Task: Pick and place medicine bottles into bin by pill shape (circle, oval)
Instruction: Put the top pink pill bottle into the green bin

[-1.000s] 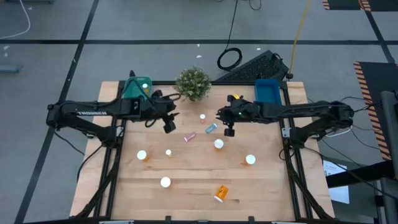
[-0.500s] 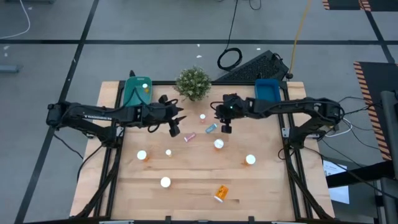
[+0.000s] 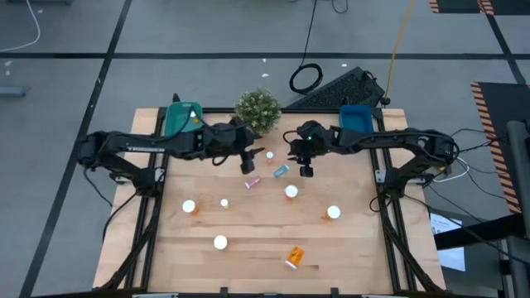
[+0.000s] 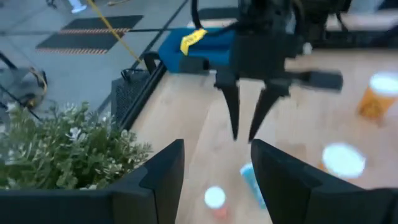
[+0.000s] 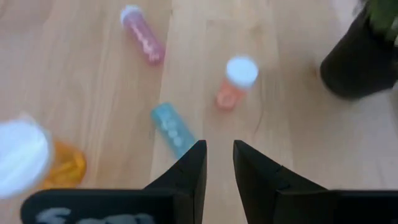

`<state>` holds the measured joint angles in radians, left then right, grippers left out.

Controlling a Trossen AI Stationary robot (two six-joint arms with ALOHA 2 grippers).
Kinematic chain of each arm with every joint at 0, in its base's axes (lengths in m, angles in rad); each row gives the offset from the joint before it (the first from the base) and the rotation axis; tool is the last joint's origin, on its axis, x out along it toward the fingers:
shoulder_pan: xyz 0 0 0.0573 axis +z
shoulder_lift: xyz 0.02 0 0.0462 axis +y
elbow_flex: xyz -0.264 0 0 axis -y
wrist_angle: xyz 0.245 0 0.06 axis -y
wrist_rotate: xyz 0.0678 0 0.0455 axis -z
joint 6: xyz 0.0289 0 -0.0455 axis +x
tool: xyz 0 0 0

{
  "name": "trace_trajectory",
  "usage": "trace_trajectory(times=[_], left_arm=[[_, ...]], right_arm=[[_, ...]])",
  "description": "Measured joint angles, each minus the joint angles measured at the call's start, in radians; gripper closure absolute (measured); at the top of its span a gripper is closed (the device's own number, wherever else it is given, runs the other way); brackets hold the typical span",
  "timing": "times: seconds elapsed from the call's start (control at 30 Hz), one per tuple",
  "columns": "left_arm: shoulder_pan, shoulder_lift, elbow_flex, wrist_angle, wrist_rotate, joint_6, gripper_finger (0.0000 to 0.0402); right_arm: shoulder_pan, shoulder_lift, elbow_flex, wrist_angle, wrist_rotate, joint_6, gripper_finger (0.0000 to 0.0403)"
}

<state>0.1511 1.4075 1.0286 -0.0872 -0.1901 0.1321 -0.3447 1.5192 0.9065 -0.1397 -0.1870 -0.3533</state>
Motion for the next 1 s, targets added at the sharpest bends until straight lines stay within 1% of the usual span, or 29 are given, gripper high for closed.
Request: trace_trajectory(times=[0.07, 0.13, 0.2, 0.27, 0.33, 0.4, 0.47, 0.57, 0.63, 0.7, 0.8, 0.87, 1.0], left_arm=[[-0.003, 0.022, 0.005, 0.018, 0.0, 0.007, 0.0206], [-0.011, 0.034, 0.005, -0.026, 0.001, -0.037, 0.0206], [-0.015, 0.06, 0.043, -0.092, 0.007, -0.059, 0.0206], [-0.008, 0.09, 0.091, -0.208, 0.007, -0.088, 0.0205], [0.004, 0.137, 0.14, -0.252, 0.02, -0.1, 0.0203], [0.021, 0.186, 0.174, -0.284, 0.067, -0.085, 0.0195], [0.03, 0.232, 0.206, -0.271, 0.082, -0.041, 0.0184], [0.033, 0.262, 0.221, -0.289, 0.022, 0.051, 0.0168], [0.032, 0.262, 0.223, -0.304, -0.007, 0.019, 0.0163], [0.03, 0.261, 0.223, -0.31, -0.012, -0.004, 0.0163], [0.031, 0.261, 0.222, -0.34, 0.067, -0.006, 0.0161], [0.041, 0.262, 0.222, -0.33, 0.114, 0.0, 0.0155], [0.07, 0.261, 0.223, -0.321, 0.153, 0.024, 0.012]], right_arm=[[-0.004, 0.0, -0.023, 0.0, 0.001, 0.0, 0.0328], [-0.013, 0.0, -0.043, 0.005, 0.001, 0.0, 0.0328], [-0.019, 0.0, -0.06, 0.015, 0.002, 0.001, 0.0328], [-0.023, 0.0, -0.073, 0.037, 0.003, 0.007, 0.0328], [-0.027, 0.0, -0.088, 0.066, 0.002, 0.013, 0.0328], [-0.027, 0.0, -0.1, 0.086, 0.002, 0.017, 0.0328], [-0.027, 0.0, -0.11, 0.1, 0.002, 0.019, 0.0328], [-0.027, 0.0, -0.122, 0.1, 0.002, 0.019, 0.0328], [-0.027, 0.0, -0.132, 0.095, 0.002, 0.019, 0.0328], [-0.027, 0.0, -0.143, 0.101, 0.003, 0.018, 0.0328], [-0.027, 0.0, -0.156, 0.101, 0.004, 0.017, 0.0328], [-0.028, 0.0, -0.16, 0.096, 0.004, 0.018, 0.0328], [-0.028, 0.0, -0.16, 0.109, 0.003, 0.01, 0.0328]])
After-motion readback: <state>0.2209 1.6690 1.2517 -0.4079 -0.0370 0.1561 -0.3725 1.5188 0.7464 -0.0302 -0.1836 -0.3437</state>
